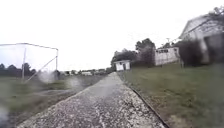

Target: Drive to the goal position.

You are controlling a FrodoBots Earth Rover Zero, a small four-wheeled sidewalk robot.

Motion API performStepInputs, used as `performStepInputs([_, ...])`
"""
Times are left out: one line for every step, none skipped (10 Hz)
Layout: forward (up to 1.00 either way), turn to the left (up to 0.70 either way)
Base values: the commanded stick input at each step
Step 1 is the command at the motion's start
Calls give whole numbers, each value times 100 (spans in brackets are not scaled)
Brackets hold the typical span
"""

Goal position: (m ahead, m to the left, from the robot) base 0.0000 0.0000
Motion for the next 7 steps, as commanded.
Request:
performStepInputs([0, 0])
performStepInputs([0, 0])
performStepInputs([0, 0])
performStepInputs([0, 0])
performStepInputs([0, 25])
performStepInputs([0, 45])
performStepInputs([0, 45])
